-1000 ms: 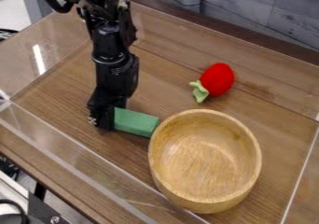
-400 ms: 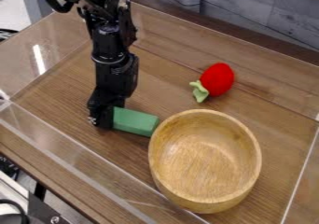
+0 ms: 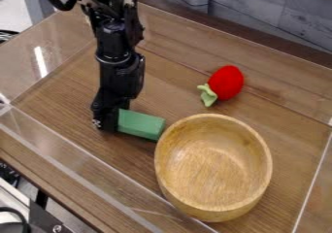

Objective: Put the green stick in the brown bowl

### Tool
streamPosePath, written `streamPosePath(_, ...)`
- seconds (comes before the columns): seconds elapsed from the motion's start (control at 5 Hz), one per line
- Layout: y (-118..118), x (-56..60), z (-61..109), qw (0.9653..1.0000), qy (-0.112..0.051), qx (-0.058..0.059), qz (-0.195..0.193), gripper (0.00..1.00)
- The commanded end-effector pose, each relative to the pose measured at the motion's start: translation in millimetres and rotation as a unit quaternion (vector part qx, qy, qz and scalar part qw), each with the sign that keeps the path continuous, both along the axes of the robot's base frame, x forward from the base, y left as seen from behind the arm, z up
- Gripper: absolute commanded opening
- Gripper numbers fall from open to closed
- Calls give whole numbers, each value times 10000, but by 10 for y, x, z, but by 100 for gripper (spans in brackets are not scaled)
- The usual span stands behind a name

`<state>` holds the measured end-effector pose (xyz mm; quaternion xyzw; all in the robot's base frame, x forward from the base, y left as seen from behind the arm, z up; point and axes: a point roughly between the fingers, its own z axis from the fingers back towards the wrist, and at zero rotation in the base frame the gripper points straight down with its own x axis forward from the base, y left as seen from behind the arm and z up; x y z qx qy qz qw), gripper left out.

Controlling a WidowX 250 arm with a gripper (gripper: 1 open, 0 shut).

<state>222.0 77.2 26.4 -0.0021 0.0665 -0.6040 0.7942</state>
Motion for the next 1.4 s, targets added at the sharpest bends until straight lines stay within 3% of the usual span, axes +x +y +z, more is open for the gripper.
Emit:
streamPosePath(0.0, 13, 85, 182, 9993, -334, 133, -27, 0)
streamPosePath(0.6, -86, 102, 467, 9977, -551, 347, 196, 0)
streamPosePath(1.0, -536, 110, 565, 9964, -683, 444, 250, 0)
streamPosePath(1.2, -855, 72, 525, 9964, -715, 413, 195, 0)
